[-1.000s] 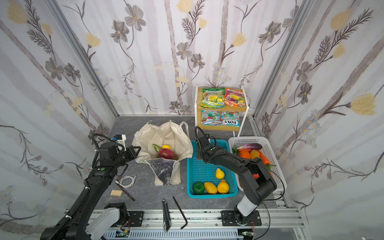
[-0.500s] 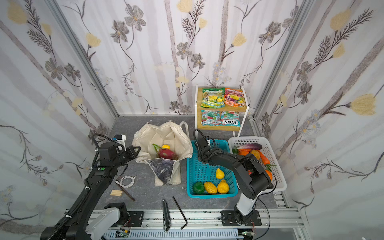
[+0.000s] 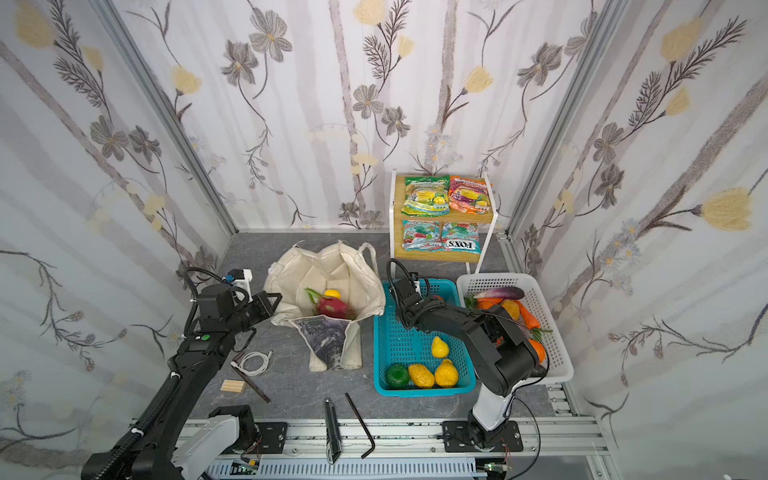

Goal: Place the food into the grocery bag and tie it
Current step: 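Lower the right gripper and grasp the yellow lemon beside the orange, then lift the lemon with the right gripper and carry it over the bag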

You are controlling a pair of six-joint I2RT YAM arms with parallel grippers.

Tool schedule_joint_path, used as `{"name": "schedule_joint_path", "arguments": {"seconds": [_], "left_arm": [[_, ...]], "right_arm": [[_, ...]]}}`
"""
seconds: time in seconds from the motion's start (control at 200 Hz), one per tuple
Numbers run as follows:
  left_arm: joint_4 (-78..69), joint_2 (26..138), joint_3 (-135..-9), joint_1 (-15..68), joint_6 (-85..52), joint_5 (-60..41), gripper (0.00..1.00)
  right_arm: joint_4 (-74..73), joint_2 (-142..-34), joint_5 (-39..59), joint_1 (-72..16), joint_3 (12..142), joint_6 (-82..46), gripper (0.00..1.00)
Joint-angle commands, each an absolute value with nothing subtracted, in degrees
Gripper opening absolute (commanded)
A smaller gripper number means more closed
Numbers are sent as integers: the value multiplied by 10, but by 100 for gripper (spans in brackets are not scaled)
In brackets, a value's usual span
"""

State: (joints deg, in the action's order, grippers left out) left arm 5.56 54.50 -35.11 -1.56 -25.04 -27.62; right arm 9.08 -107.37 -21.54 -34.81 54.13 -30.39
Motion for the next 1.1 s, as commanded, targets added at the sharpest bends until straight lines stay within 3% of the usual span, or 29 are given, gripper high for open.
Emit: {"name": "schedule_joint_path", "arguments": {"seconds": [0.0, 0.36, 0.65, 0.819, 1.094], "left_arm": [[40, 546, -352, -15, -248, -275, 0], [40, 546, -352, -15, -247, -274, 0], [40, 544, -352, -15, -248, -274, 0], [40, 542, -352, -15, -249, -274, 0], [40, 541, -352, -16, -250, -279, 0]], "right_arm": [[69, -1058, -224, -350, 535, -314, 55], [110, -955, -201, -359, 523, -309, 54], [196, -845, -169, -360, 591, -265, 54], [190, -795, -87, -368, 631, -217, 54], [224, -836, -58, -428, 754, -195, 54]]}}
